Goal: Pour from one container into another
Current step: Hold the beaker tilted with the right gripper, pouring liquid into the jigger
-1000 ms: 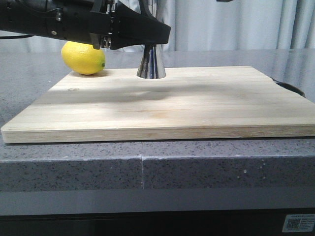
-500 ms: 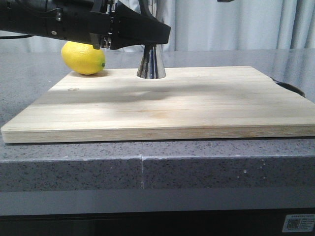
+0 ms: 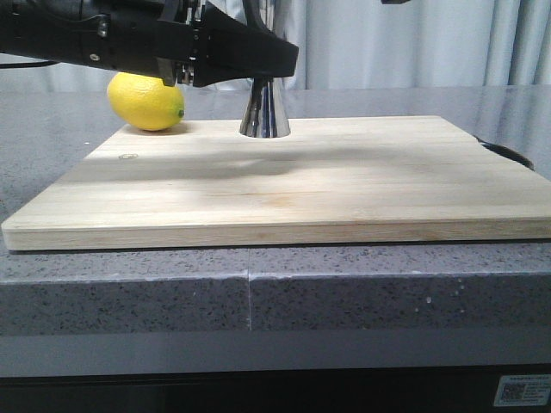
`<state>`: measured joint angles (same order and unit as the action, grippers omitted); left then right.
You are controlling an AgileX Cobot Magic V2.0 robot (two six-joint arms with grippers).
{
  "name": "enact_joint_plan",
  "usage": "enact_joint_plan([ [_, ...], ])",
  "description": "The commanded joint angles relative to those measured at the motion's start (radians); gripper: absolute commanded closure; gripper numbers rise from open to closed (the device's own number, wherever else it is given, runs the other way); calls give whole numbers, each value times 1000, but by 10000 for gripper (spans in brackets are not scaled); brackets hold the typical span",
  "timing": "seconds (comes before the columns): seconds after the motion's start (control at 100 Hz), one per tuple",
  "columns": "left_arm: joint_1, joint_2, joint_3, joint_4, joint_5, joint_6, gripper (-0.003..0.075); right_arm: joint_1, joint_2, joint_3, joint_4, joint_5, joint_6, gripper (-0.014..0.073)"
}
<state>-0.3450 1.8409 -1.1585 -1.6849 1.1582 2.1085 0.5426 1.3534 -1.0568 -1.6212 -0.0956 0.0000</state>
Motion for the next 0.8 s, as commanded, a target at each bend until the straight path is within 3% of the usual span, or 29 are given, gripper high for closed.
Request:
enact_joint_plan([
  [0.0,-10,-52,-28,-71,91,-7,554,-1,-39,-38,-10,7,-7,336],
  [0.79,-10,-52,-28,-71,91,-7,554,-1,-39,-38,-57,19,-7,336],
])
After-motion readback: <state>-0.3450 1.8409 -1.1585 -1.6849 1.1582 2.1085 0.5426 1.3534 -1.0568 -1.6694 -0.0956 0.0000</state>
